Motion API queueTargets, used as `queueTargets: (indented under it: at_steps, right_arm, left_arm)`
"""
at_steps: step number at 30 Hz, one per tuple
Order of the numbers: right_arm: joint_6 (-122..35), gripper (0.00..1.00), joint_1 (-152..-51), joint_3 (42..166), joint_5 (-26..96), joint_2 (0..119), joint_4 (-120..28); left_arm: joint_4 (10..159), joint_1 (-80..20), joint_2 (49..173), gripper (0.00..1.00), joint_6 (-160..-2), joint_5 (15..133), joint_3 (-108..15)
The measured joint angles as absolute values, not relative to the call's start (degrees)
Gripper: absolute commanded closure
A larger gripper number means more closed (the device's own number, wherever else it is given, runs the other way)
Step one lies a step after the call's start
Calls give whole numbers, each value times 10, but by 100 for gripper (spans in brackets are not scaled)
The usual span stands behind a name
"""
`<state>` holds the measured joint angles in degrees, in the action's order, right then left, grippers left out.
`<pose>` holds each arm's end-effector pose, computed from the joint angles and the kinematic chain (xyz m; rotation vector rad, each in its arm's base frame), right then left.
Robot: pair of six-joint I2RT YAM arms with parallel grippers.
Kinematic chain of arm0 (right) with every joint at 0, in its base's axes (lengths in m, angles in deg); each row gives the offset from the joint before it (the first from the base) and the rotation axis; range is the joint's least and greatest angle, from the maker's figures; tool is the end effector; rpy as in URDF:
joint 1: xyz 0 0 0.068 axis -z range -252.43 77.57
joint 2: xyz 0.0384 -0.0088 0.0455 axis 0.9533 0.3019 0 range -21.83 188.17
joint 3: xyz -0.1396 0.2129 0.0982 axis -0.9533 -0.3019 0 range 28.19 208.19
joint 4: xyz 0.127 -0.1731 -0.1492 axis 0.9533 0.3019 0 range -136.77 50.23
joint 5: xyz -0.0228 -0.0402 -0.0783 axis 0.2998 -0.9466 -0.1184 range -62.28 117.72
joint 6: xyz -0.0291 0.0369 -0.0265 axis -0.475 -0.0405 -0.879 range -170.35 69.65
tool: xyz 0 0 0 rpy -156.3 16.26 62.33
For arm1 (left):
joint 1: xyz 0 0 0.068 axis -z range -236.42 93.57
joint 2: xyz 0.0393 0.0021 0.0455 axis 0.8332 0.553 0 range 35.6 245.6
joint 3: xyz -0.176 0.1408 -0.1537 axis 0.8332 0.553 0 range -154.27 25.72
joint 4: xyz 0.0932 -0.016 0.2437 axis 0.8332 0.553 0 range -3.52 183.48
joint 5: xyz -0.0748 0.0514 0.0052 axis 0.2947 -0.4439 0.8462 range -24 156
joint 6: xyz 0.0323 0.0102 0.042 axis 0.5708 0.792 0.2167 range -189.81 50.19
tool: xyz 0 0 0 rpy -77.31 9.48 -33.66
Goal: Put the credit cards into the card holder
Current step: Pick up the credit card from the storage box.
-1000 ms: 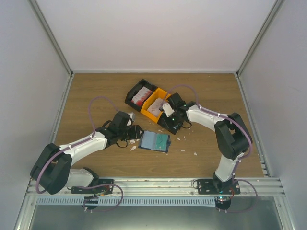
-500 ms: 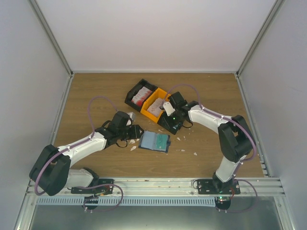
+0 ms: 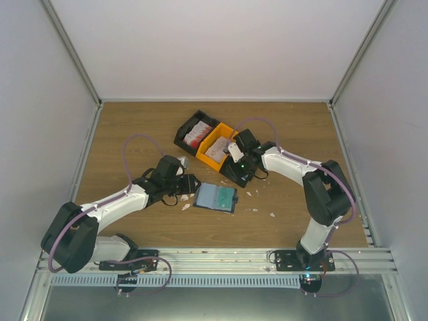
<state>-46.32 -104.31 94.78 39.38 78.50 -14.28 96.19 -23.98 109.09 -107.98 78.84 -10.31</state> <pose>0.2919 0.1901 0.1874 -0.7256 2.6791 0.4495 0.2066 -0.1406 0.1855 -0.0149 2.5398 -0.8082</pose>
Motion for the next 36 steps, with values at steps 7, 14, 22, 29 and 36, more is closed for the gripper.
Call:
queueTargets:
  at_steps: [7,14,22,29,36]
  right_arm:
    - [-469,47,-1066,961,361,822,-143]
    - [-472,50,-1069,960,371,822,-142]
    - [-471,56,-1066,954,390,786,-142]
    - [-469,69,-1061,954,389,784,-142]
    - [-467,71,-1061,953,385,784,-142]
  left_arm:
    - [962,-240,1091,52,-1080,788,-103]
    - [962,-240,1091,53,-1080,788,-101]
    - [962,-240,1091,53,-1080,788,-100]
    - [962,-240,1093,53,-1080,788,-100]
    - [962,-240,1093,53,-1080,788,-100]
